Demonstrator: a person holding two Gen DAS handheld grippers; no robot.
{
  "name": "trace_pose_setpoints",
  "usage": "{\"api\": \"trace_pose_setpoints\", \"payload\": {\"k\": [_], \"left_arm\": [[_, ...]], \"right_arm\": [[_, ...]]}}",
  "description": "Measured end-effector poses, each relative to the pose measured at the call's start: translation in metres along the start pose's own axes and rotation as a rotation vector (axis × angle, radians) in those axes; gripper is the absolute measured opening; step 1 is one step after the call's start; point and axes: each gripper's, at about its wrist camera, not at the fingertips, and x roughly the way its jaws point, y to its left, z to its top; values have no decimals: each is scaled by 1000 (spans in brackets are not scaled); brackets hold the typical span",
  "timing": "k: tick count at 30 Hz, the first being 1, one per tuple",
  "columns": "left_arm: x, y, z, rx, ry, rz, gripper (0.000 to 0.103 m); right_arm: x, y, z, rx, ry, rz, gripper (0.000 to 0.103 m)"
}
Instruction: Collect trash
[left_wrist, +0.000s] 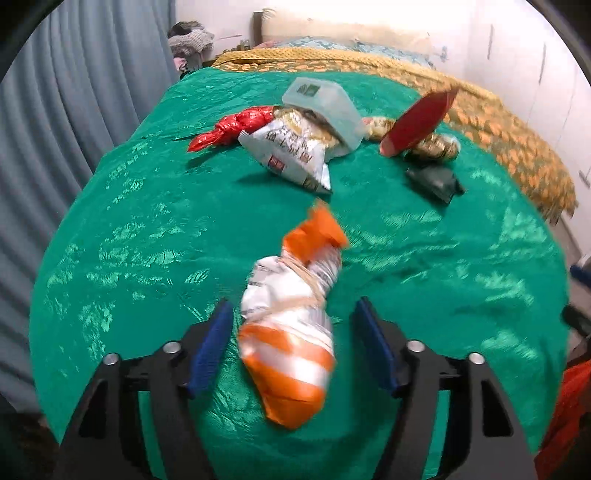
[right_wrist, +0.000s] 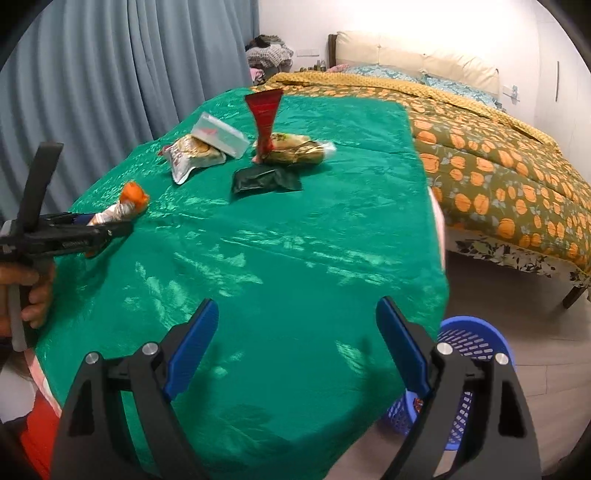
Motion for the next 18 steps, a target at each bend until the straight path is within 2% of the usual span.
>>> {"api": "trace_pose_setpoints", "payload": {"k": [3,4,7,9,13,17,18], "left_arm": [[3,9,-2,-21,0,-21,79],[4,12,-2,-37,3,-34,81],[4,14,-2,-49,3,-52,85],[5,10,-2,-34,8,-36,86],[5,11,-3,-36,10,-40,88],[5,10,-4,-33,12,-38,88],[5,10,-4,-34,12,-39,88]], "right_arm": [[10,13,20,-5,23,6,83],[14,15,26,6,32,20,78],[42,19,54,95,98,75,72],[71,13,72,192,149,89,69],[114,4,97,317,204,76,69],[141,7,123,378,173,42,72],[145,9,126,377,165,33,77]]}}
